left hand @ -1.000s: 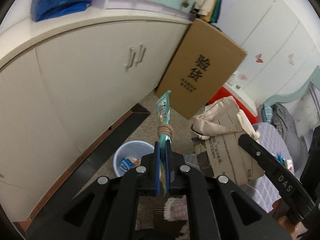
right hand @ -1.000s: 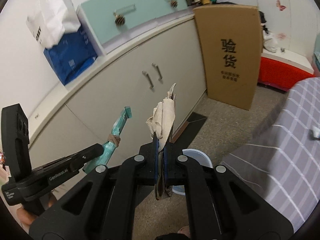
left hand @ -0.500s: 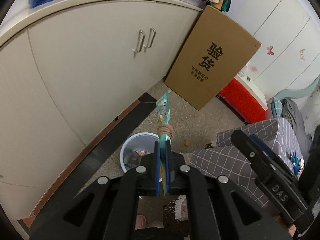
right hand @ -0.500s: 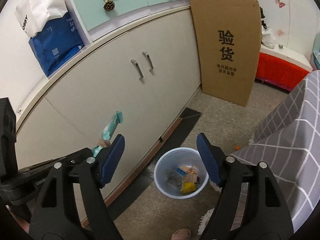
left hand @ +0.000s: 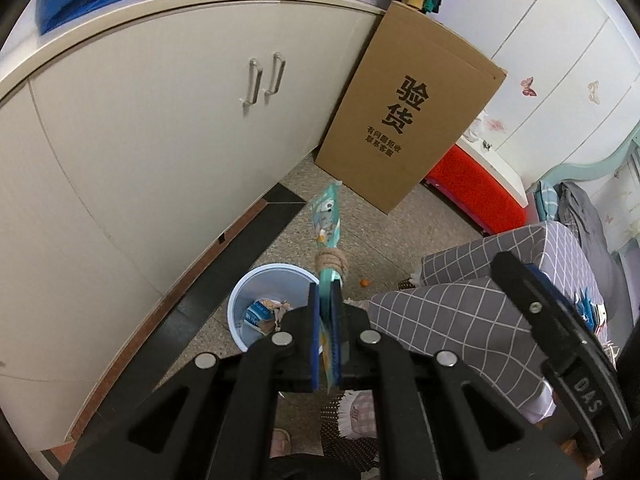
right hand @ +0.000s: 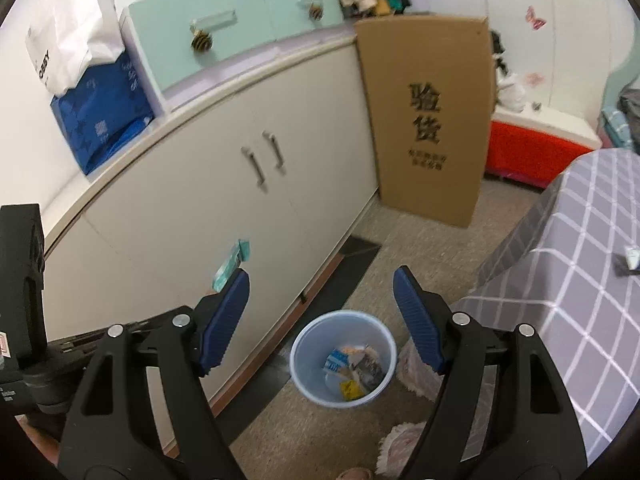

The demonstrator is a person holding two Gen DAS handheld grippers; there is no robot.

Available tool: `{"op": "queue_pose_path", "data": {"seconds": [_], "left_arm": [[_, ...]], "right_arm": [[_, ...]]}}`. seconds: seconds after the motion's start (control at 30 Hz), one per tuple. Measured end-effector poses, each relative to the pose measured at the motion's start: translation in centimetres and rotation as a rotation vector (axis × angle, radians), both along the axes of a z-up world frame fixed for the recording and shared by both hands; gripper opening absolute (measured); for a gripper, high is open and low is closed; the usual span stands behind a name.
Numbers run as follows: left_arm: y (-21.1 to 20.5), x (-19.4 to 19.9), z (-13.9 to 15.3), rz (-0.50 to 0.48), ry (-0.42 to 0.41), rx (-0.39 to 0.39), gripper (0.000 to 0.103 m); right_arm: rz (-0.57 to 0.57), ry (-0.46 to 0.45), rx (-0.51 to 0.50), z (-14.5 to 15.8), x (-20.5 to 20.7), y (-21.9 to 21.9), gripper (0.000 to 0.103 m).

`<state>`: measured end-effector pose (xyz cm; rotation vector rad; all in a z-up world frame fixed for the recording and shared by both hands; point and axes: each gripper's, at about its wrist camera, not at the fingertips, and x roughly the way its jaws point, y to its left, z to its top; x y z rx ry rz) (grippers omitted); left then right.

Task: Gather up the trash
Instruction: 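Carry the tube and newspaper over the blue bin and open both tools, then grasp the blue snack wrapper with the left tool while the right tool grasps the white folded carton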

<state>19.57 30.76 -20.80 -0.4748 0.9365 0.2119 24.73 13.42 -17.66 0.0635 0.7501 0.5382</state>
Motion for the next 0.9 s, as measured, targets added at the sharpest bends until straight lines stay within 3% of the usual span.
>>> {"op": "queue_pose_path", "data": {"seconds": [0.33,0.37,0.4,0.43,0.47,0.67,0.9], "left_arm": [[-1.9,2.1,2.0,-0.023,-0.036,0.049,0.006],[-1.9,2.3,1.9,-0.011,-0.031,0.048,0.015],[-1.8,2.5,1.6,0.001,-0.016,0.043,0.046],[-1.7,2.6,1.2,0.016,-0.001,0.031,0.064],[-1.5,2.4,0.9,0.036,-0.004,0.015,0.075],[-2.2,1.4,0.6,0.04,-0.002,0.005,0.075],[-4.0,0.0,2.4,0.029,-0.032,0.022,0.075]], "right_arm": [[-0.097,-0.075,0.056,2.0,-0.2,-3.2,0.076],[-0.101,-0.074,0.057,2.0,-0.2,-3.4,0.077],[-0.103,-0.071,0.056,2.0,-0.2,-3.5,0.077],[-0.105,-0.064,0.054,1.8,-0.1,-3.7,0.077],[-0.107,-0.057,0.05,1.6,-0.1,-3.9,0.077],[-0.117,-0.026,0.042,1.1,-0.3,-4.8,0.077],[-0.127,-0.028,0.055,2.0,-1.3,-6.4,0.077]]}}
